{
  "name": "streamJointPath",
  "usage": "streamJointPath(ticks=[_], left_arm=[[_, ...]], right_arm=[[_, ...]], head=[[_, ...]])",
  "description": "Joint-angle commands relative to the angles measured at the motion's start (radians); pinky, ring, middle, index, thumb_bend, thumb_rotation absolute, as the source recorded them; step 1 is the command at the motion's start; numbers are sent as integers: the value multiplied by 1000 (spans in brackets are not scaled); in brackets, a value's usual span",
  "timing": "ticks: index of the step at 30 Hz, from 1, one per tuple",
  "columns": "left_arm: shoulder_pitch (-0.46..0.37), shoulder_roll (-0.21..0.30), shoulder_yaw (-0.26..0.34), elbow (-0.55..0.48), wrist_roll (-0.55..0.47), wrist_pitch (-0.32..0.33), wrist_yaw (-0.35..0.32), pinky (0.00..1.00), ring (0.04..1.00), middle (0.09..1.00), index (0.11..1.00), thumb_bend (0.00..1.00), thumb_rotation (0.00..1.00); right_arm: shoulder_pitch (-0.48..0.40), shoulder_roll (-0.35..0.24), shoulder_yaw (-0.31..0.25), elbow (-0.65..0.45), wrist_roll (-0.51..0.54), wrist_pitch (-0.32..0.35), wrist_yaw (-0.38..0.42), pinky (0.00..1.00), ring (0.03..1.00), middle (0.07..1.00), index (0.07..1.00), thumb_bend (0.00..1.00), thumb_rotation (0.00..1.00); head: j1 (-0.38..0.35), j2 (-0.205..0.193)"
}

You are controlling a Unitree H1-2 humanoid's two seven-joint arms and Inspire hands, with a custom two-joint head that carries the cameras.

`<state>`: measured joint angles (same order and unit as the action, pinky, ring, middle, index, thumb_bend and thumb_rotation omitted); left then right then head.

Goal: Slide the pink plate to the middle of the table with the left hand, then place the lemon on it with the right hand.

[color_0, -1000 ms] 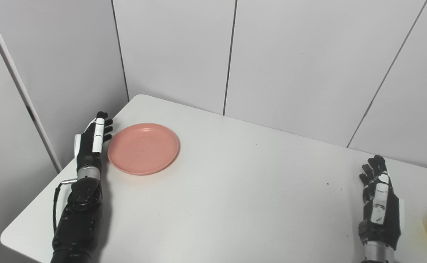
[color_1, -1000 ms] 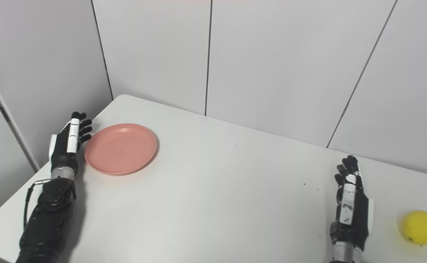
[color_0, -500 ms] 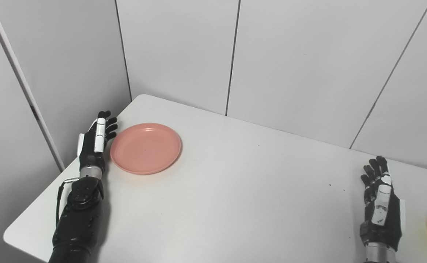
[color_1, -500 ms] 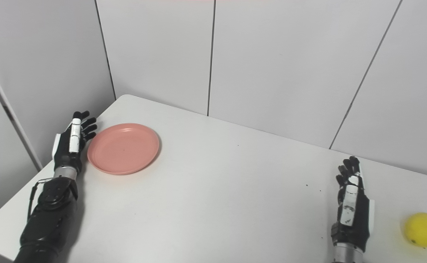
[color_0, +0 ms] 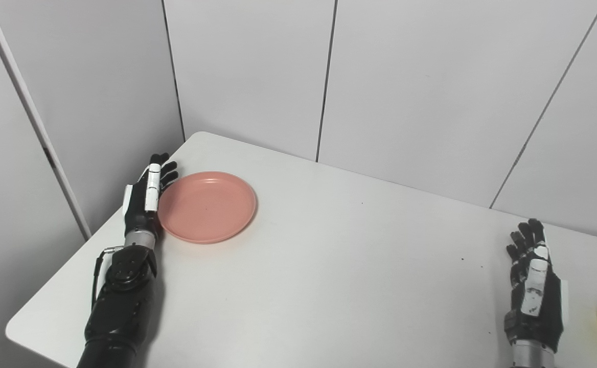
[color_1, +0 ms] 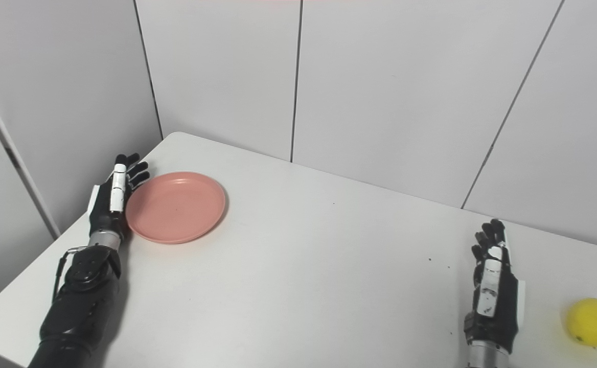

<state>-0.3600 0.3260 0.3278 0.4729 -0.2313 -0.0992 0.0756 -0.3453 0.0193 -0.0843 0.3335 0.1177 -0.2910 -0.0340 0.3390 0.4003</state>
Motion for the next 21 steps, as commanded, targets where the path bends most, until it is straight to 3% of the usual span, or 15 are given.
streamJointPath(ticks=[1,12,21], left_arm=[[-47,-17,-38,-4,2,-21,-49,841,854,844,834,734,1000],[-67,-35,-99,17,24,-39,-58,832,853,852,842,733,1000],[-66,-59,-148,-43,24,14,-68,821,836,833,823,700,1000]], right_arm=[[28,1,-5,35,9,-18,8,954,934,928,922,635,941],[31,-2,-3,35,9,-14,9,964,942,938,934,652,952],[33,7,-5,28,15,-15,5,957,935,929,923,641,933]], head=[[5,1],[2,2],[-14,8]])
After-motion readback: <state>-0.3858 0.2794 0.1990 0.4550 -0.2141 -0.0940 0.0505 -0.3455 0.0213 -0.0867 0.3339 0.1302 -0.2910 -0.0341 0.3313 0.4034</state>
